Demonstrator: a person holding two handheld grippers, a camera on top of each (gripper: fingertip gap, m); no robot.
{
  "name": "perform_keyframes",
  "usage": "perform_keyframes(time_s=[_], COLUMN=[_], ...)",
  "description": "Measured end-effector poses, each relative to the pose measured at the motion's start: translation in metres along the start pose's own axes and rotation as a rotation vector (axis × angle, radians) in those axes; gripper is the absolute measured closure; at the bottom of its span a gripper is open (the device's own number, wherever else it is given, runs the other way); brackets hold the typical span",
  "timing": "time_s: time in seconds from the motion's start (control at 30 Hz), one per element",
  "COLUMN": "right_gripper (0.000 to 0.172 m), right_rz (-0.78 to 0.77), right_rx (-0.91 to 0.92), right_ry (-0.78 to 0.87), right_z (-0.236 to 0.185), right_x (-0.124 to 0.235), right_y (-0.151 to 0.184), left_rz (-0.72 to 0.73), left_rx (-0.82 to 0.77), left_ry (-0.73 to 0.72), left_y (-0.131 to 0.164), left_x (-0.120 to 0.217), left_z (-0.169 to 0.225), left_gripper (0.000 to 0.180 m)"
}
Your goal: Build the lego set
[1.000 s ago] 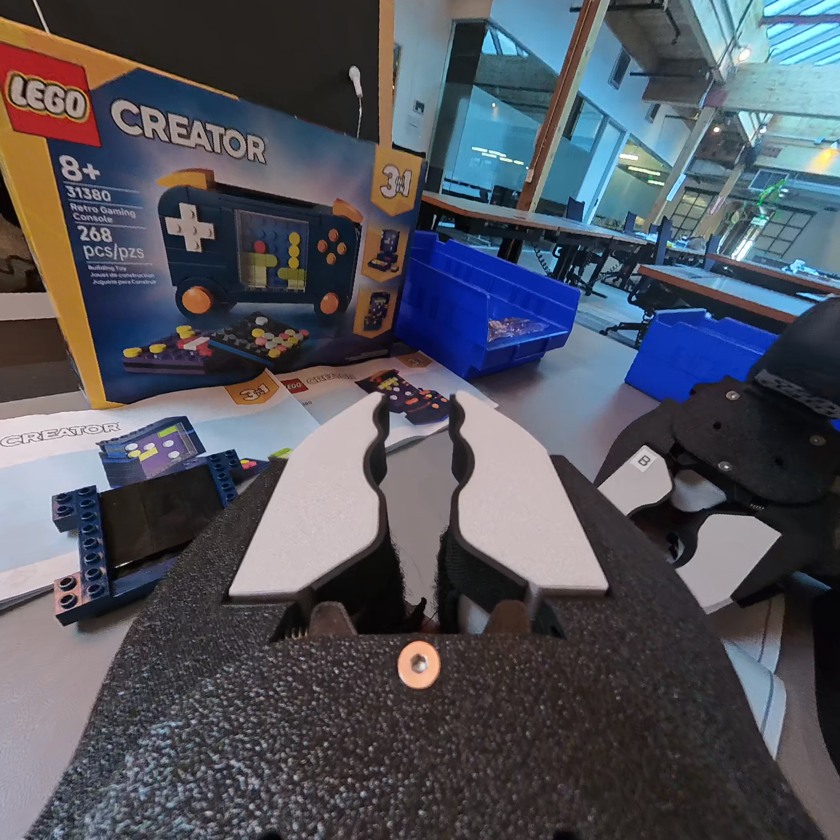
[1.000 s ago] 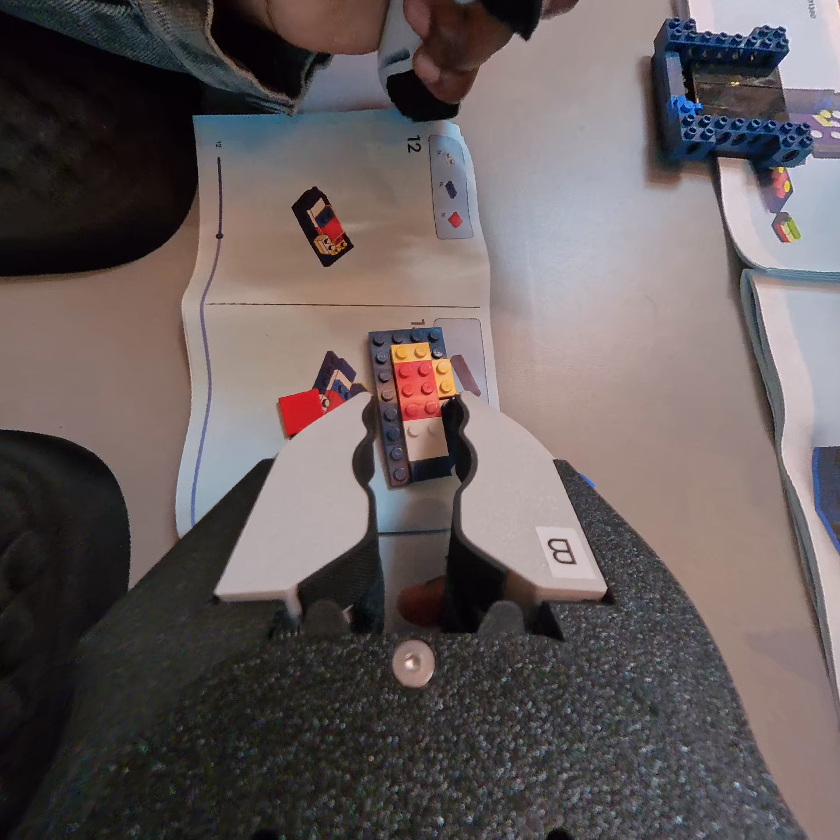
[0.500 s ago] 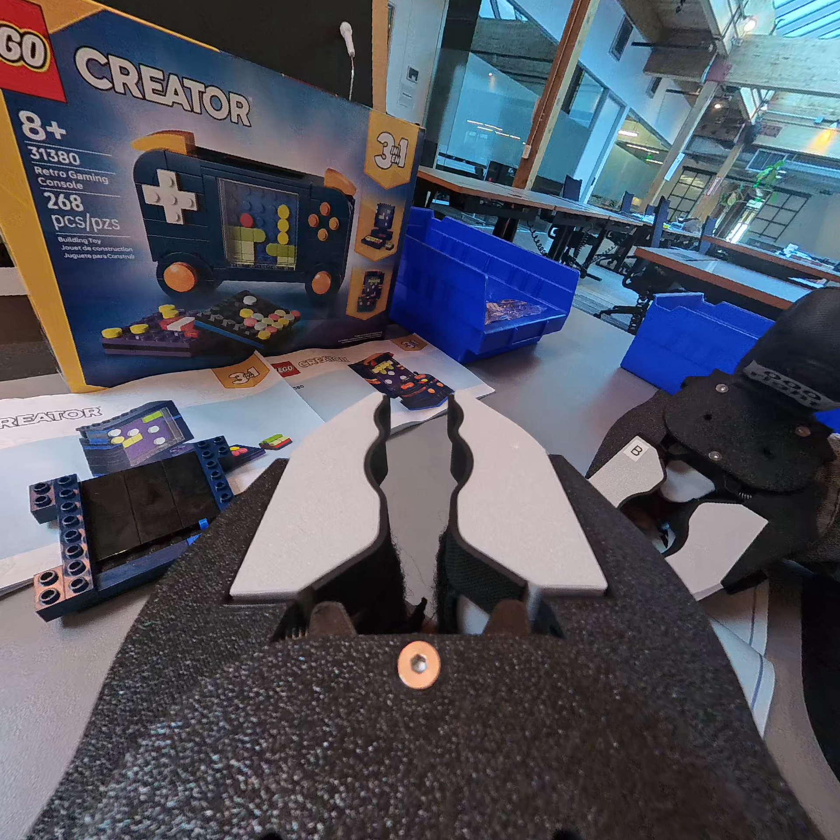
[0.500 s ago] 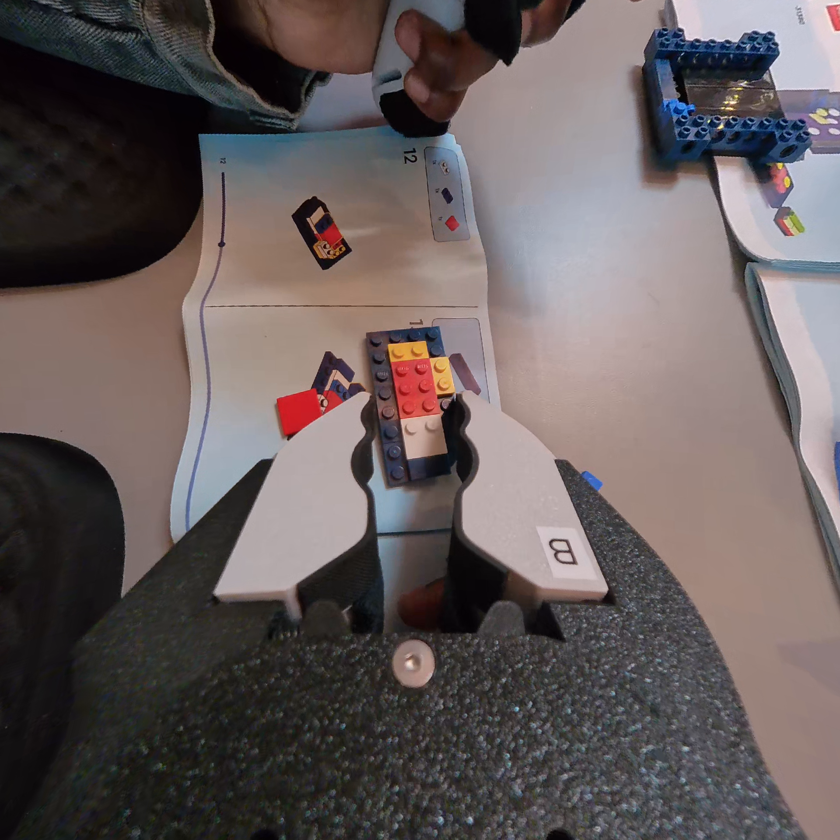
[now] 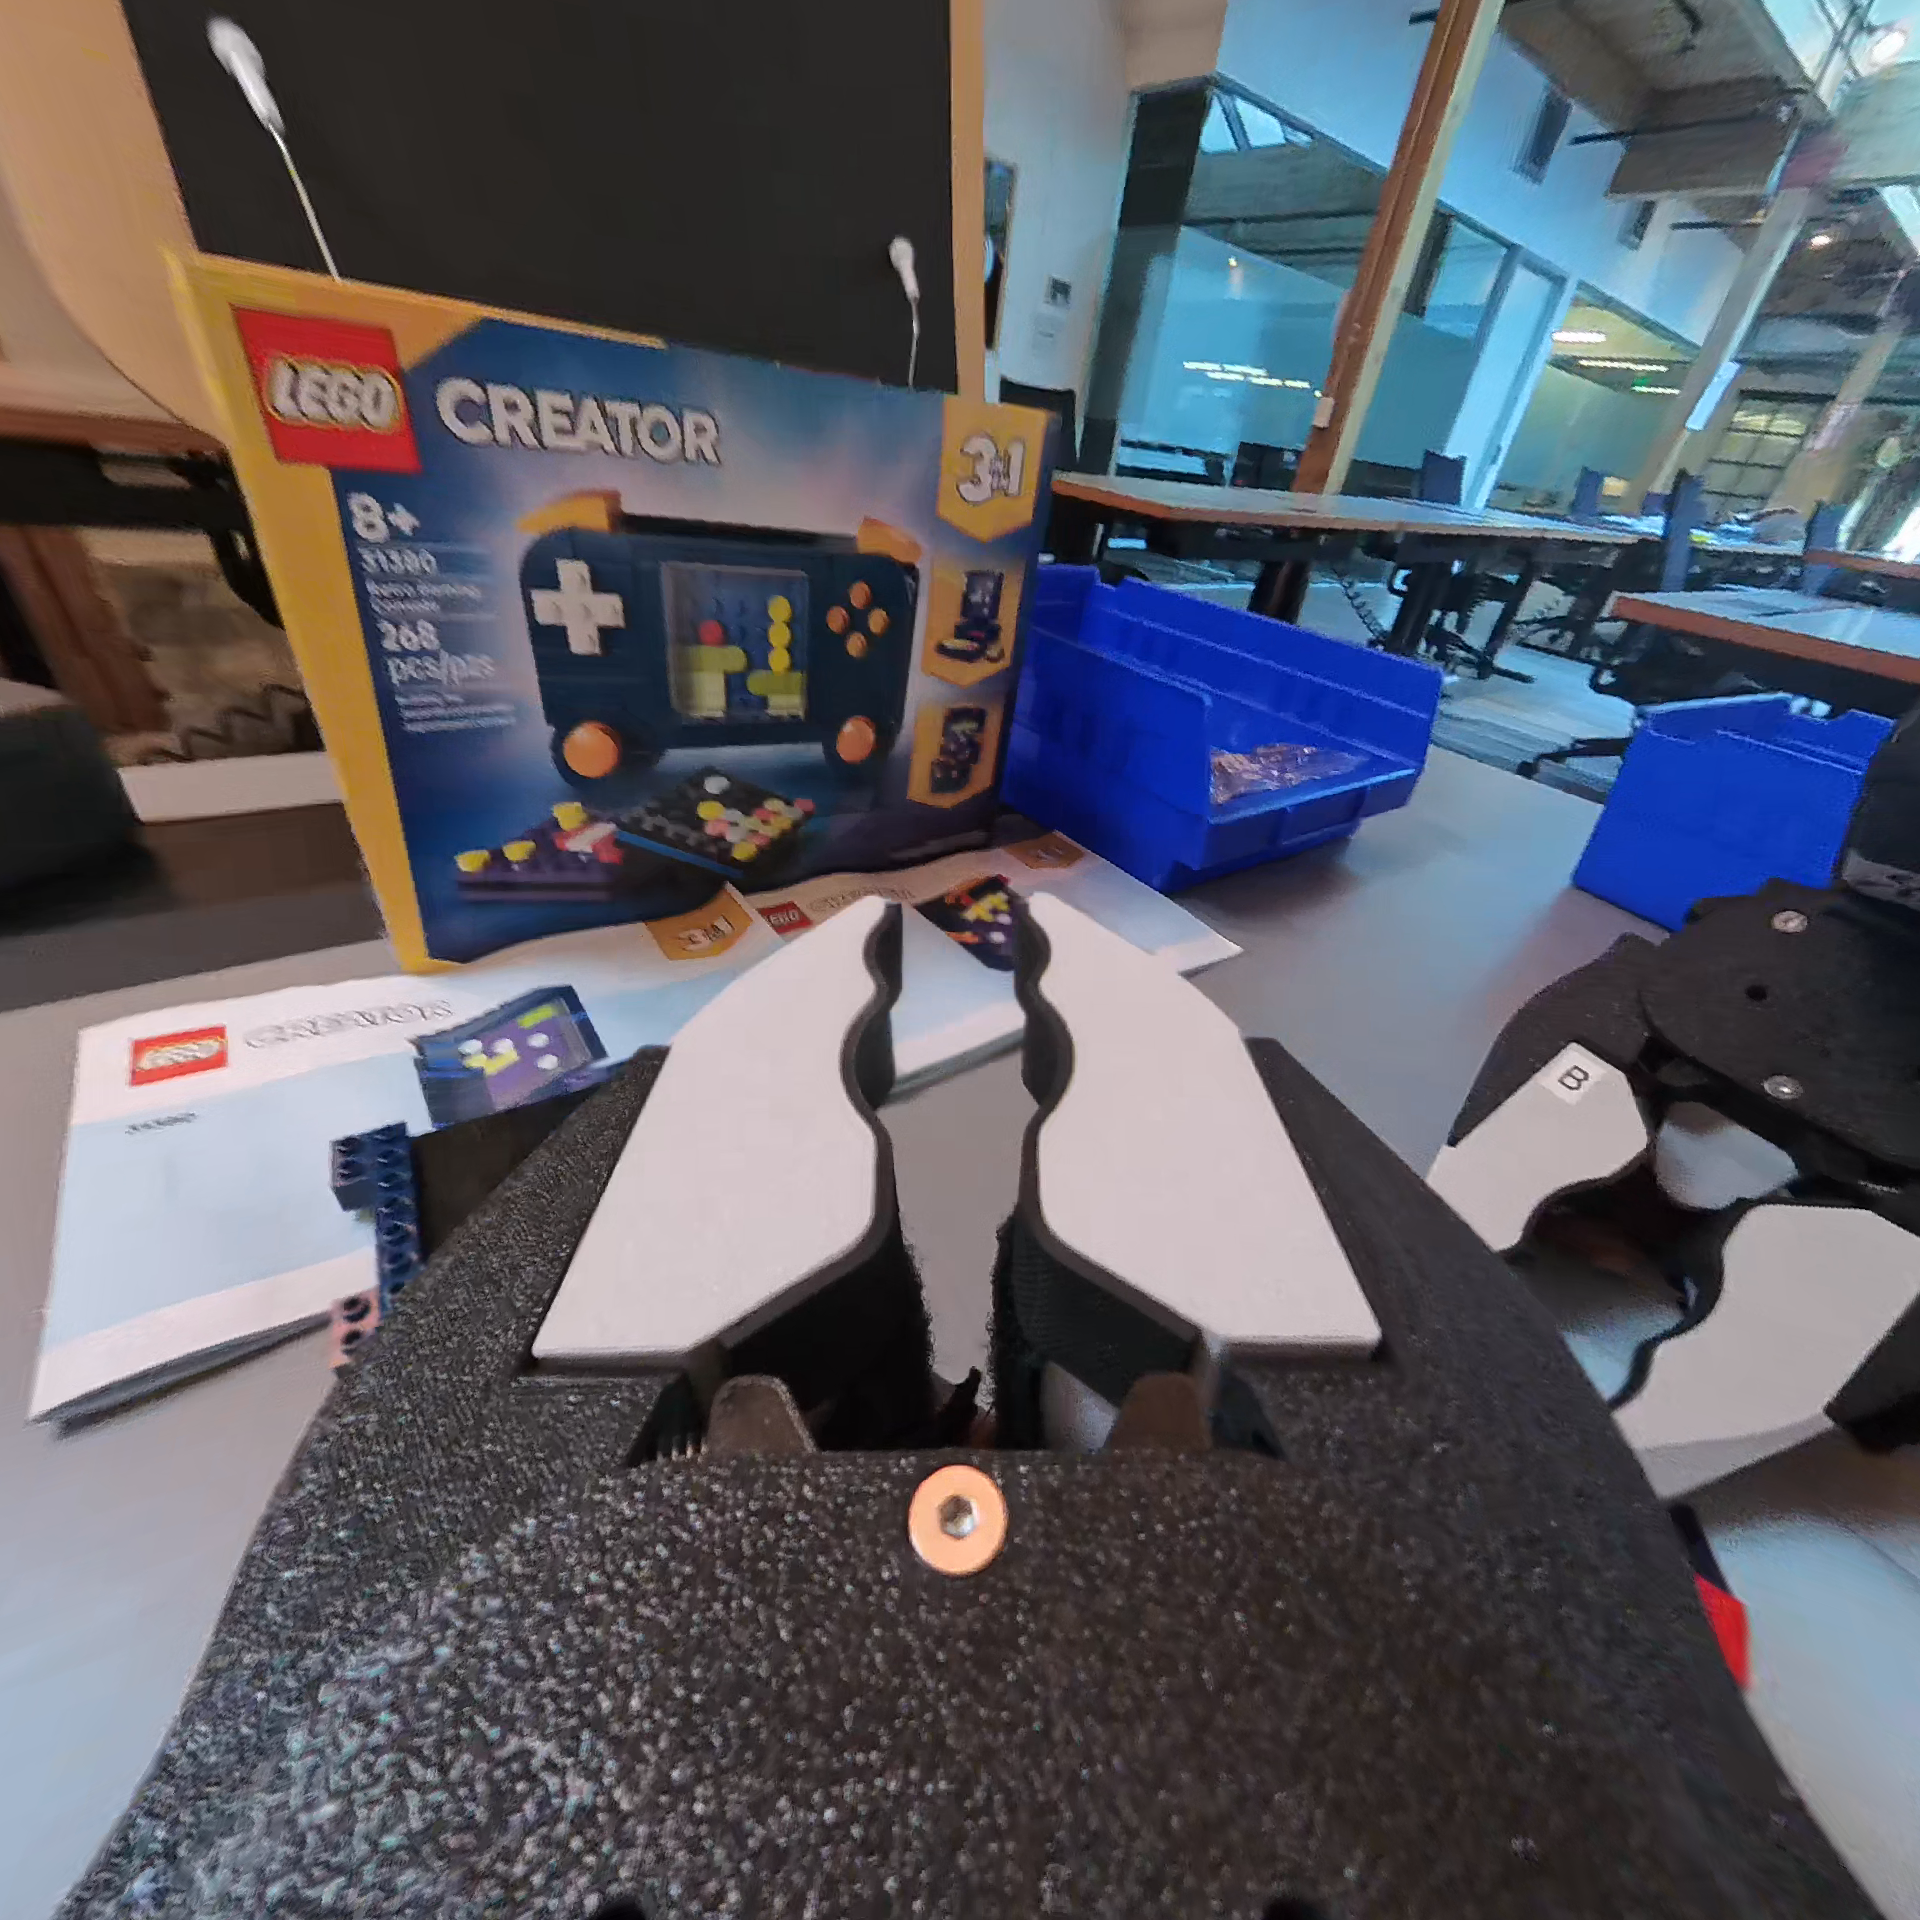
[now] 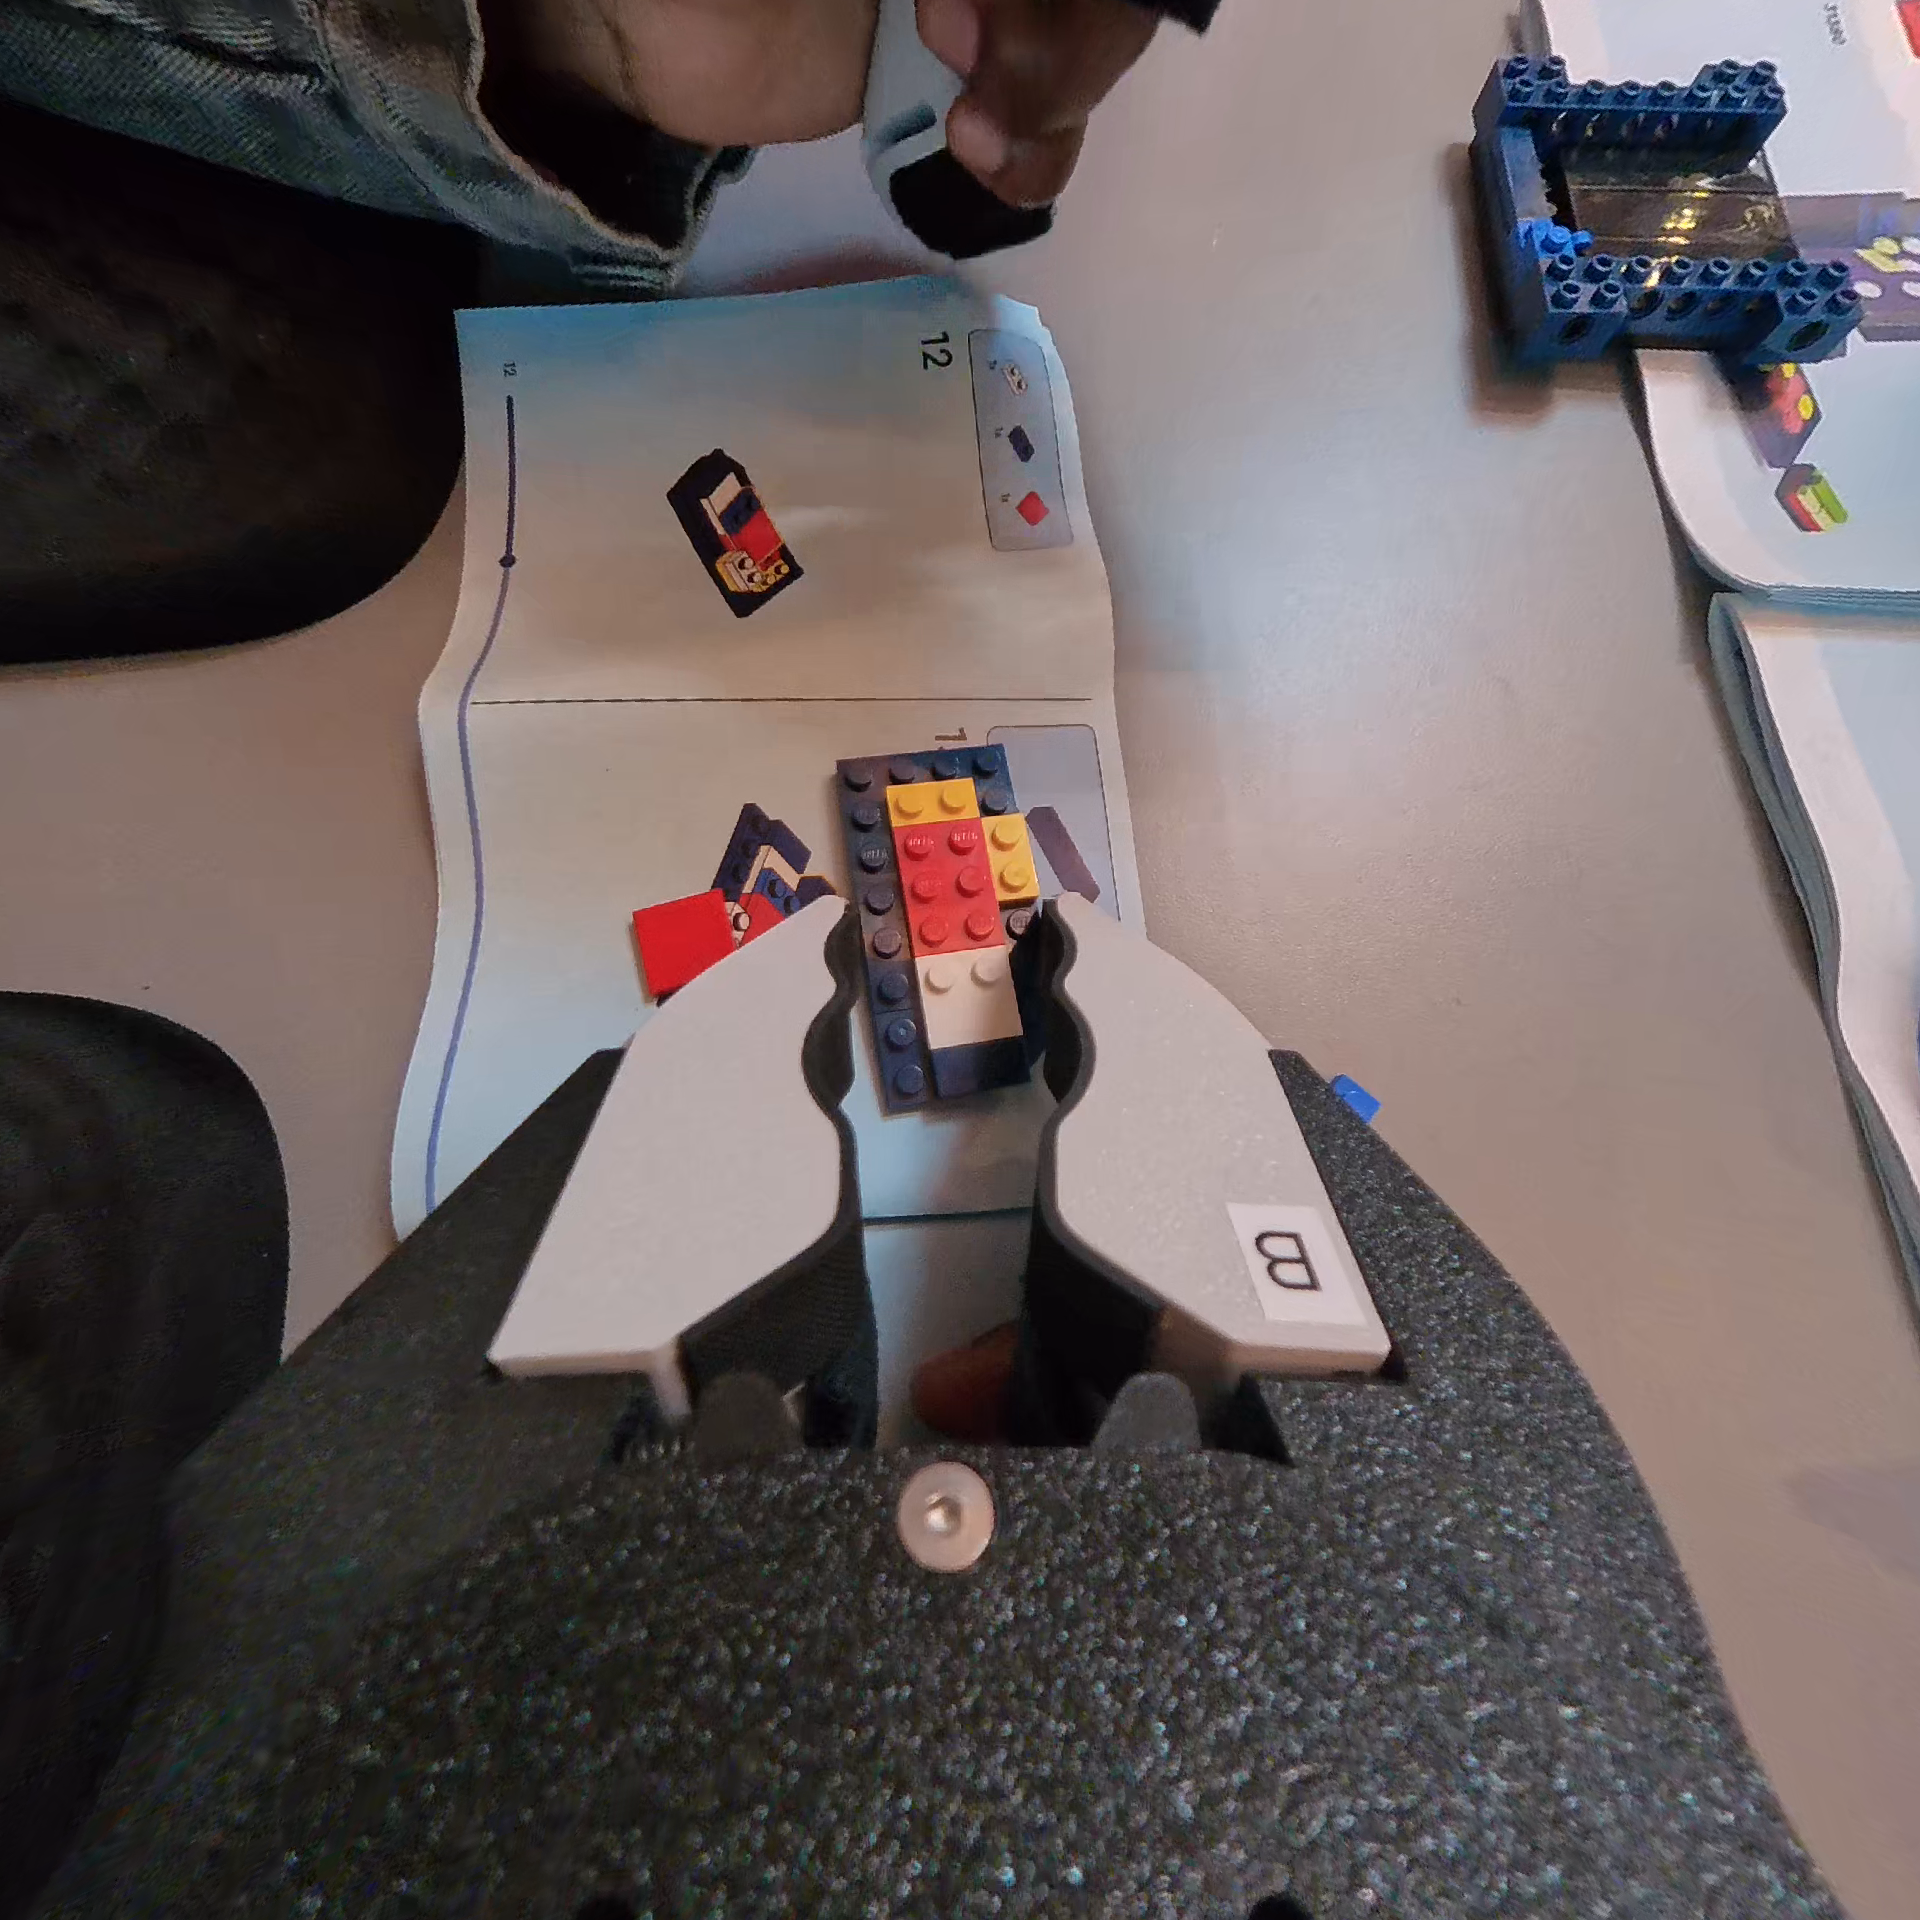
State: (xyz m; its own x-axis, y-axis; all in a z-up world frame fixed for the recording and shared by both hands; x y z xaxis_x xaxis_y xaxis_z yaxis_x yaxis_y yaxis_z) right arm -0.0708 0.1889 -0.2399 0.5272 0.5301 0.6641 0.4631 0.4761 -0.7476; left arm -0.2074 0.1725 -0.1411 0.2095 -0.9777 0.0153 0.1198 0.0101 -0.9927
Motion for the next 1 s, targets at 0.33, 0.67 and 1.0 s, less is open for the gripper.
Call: perform_keyframes(time_s=[0.33, 0.67, 1.0], right_gripper=[0.139, 0.139, 0.139], right_rz=[0.0, 0.001, 0.001], right_rx=[-0.001, -0.002, -0.002], right_ry=[-0.001, -0.001, -0.001], right_z=[0.0, -0.0003, -0.0003], right_x=[0.0001, 0.0001, 0.0001], right_y=[0.0002, 0.0003, 0.0003], left_rz=[-0.002, -0.014, -0.022], left_rx=[0.023, 0.033, 0.037], left_ry=[0.013, 0.035, 0.055], left_y=[0.0006, 0.0026, 0.004], left_x=[-0.0003, -0.0015, -0.0025], left_z=[0.0002, 0.0033, 0.0062], left_gripper=[0.161, 0.161, 0.161])
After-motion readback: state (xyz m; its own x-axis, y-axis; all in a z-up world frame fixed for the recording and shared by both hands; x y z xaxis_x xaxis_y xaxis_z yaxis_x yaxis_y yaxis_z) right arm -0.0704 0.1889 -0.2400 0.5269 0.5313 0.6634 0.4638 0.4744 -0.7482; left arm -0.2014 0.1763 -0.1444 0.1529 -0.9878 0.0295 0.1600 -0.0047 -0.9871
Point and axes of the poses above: each gripper's, where its closed fingertips meet, x back along the fingers, y out of its underside, z = x × y across the jaws, the point moved 2 cm from there along x, back along the fingers, and after that the axes turned 2 degrees about -y, right-handed, at the moved point
